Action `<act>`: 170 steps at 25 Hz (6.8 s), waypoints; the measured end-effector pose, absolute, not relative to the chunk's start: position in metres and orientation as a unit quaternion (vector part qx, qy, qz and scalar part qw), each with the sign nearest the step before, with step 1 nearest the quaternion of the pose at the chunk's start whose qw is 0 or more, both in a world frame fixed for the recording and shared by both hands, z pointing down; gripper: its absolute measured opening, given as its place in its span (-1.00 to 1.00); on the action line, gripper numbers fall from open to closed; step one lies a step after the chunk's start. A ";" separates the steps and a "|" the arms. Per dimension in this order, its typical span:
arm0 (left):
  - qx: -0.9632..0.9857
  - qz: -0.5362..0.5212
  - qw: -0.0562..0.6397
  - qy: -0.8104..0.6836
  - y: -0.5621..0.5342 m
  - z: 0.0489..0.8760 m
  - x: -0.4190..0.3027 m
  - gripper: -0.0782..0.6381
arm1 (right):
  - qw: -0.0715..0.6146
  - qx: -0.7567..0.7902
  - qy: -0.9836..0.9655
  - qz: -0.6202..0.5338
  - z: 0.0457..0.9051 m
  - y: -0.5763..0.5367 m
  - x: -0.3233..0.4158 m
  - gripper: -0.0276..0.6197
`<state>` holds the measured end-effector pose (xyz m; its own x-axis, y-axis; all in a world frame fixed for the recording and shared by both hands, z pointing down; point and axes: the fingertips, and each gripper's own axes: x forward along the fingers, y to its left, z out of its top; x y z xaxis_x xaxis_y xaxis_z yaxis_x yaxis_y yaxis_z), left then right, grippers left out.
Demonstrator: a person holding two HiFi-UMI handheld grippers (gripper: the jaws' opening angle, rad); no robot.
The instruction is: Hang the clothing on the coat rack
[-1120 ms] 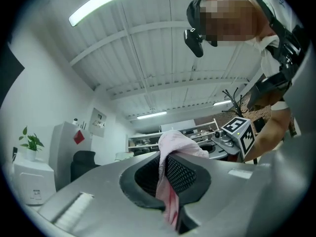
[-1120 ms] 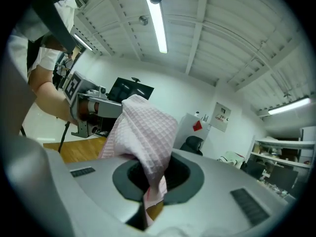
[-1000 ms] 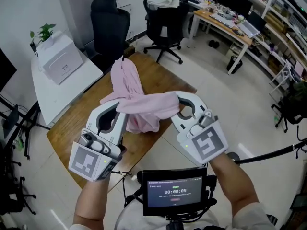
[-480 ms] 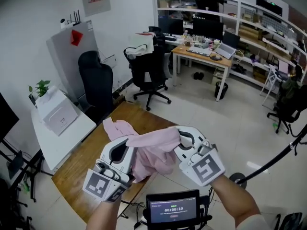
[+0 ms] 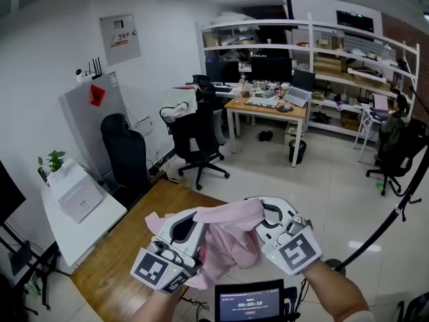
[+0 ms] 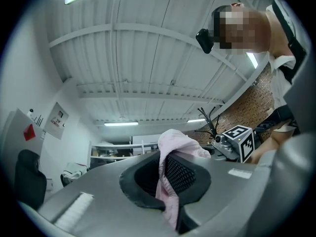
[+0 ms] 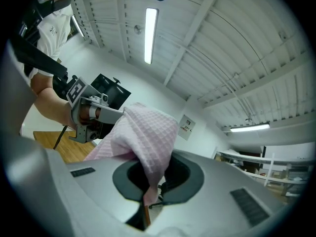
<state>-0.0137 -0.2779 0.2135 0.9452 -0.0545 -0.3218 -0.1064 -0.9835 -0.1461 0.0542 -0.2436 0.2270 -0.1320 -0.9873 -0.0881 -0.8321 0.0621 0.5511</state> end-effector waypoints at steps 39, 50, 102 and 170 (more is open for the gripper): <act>-0.976 0.155 0.048 -0.146 -0.115 0.203 0.189 -0.76 | 0.180 0.747 -0.606 -0.205 0.215 -0.070 0.229 -0.89; -0.954 0.157 0.009 -0.257 -0.069 0.207 0.260 -0.76 | 0.213 0.819 -0.497 -0.191 0.203 -0.006 0.296 -0.89; -0.815 0.234 0.054 -0.527 0.168 0.052 0.366 -0.76 | 0.291 0.907 -0.205 -0.226 0.059 0.233 0.363 -0.89; -0.867 0.161 0.182 -0.435 0.275 0.040 0.579 -0.75 | 0.232 0.947 -0.194 -0.106 0.079 0.377 0.595 -0.89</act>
<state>0.5791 0.2754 0.0397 0.5693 0.8132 -0.1207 0.6964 -0.5550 -0.4550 0.5949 0.3771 0.0786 0.9019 -0.4172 -0.1116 -0.3186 -0.8172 0.4803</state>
